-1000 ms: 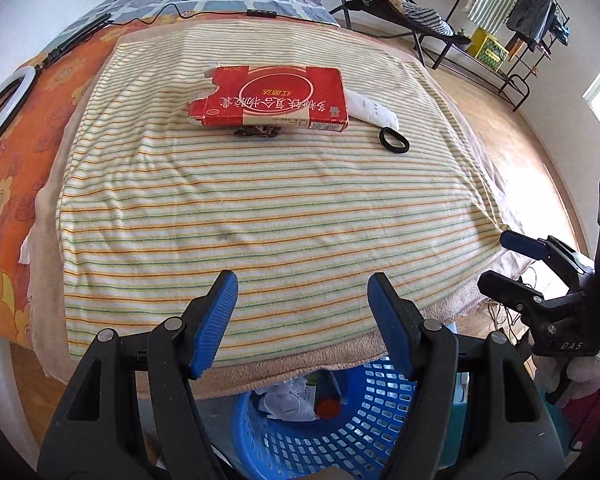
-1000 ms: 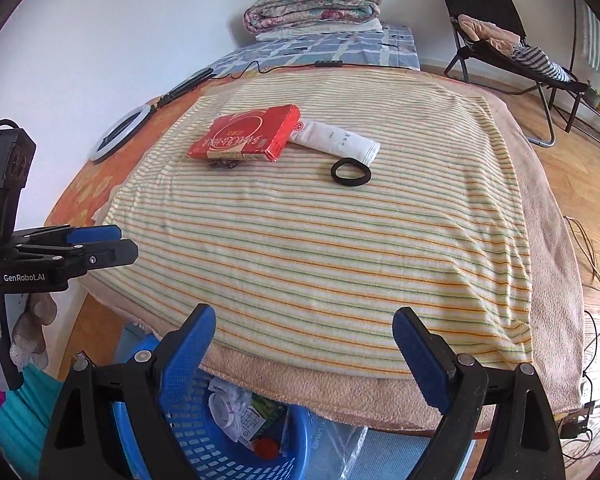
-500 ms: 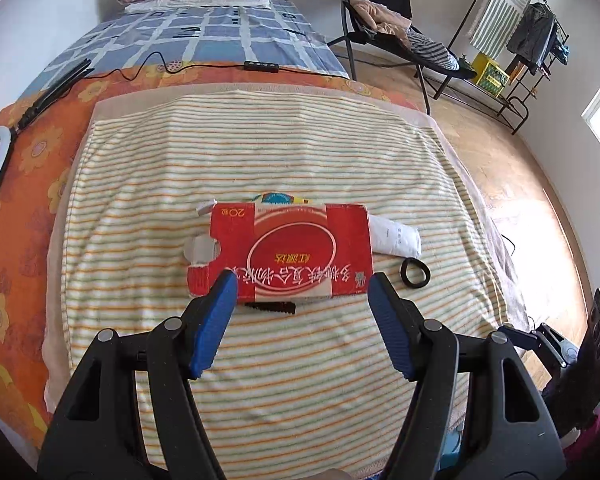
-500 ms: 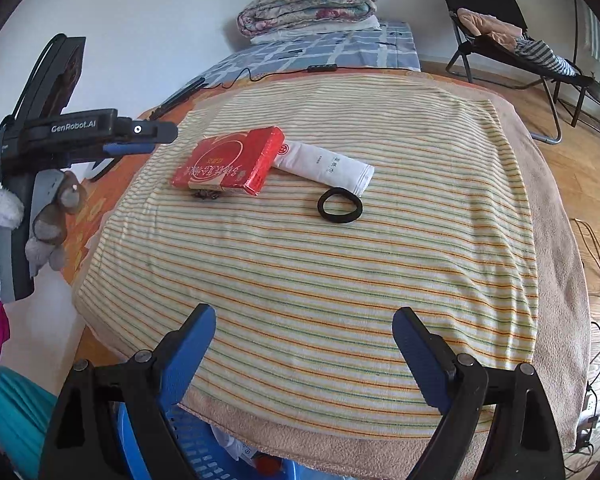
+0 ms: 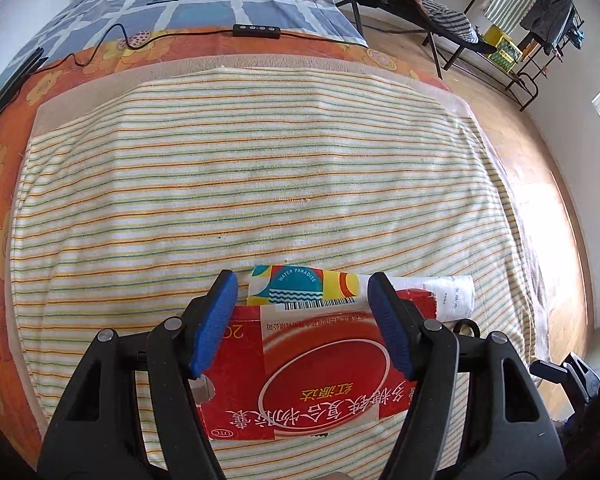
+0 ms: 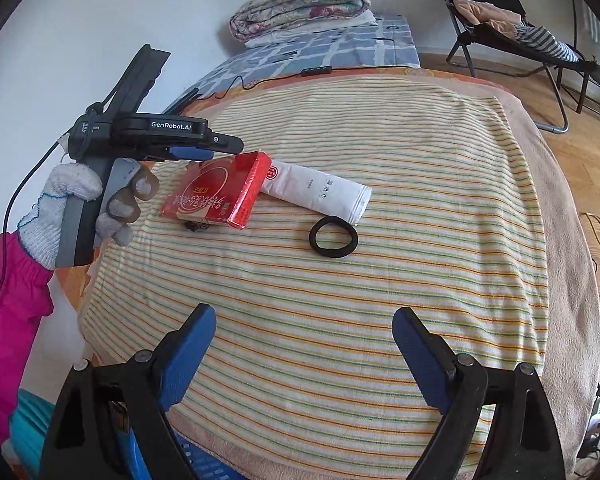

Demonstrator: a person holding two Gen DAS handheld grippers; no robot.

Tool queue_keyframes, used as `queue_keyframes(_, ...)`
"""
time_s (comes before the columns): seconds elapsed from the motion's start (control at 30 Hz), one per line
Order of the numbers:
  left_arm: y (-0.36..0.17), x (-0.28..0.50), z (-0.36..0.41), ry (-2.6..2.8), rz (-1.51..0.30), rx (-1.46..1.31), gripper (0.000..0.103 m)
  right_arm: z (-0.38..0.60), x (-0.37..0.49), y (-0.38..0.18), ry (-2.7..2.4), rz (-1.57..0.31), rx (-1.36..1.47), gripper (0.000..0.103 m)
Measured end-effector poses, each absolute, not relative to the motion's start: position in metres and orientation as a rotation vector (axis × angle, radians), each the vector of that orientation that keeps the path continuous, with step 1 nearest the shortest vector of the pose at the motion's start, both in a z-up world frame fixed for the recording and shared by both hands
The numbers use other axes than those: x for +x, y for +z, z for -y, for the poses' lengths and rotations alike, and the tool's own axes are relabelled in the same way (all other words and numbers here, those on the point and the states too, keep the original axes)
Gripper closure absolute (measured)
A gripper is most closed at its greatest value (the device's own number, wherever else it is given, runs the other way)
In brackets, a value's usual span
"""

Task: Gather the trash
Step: 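Grasp the red tissue box with the left tool while the right tool grasps the black hair tie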

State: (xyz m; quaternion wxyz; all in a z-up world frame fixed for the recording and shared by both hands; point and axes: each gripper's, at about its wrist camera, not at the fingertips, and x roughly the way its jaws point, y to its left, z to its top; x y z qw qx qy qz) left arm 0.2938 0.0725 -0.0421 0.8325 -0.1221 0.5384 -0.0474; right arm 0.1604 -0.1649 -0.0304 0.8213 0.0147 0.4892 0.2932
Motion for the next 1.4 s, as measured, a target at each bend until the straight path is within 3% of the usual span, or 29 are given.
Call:
queue_keyframes(0.87,-0.057,0.146,-0.040,-0.234,-1.293,-0.125,0.034,0.166,0.170,-0.040,0.603,-1.050,0.049,0.012)
queue_keyframes(1.13,-0.060,0.126,0.005,-0.185,-1.256,0.041,0.017,0.162,0.189,-0.049,0.566,-1.053,0.044,0.019)
queue_keyframes(1.4,-0.070,0.124,0.034,-0.120,-1.240,0.162,0.014,0.143,0.205,-0.059,0.538,-1.050,-0.013,0.022)
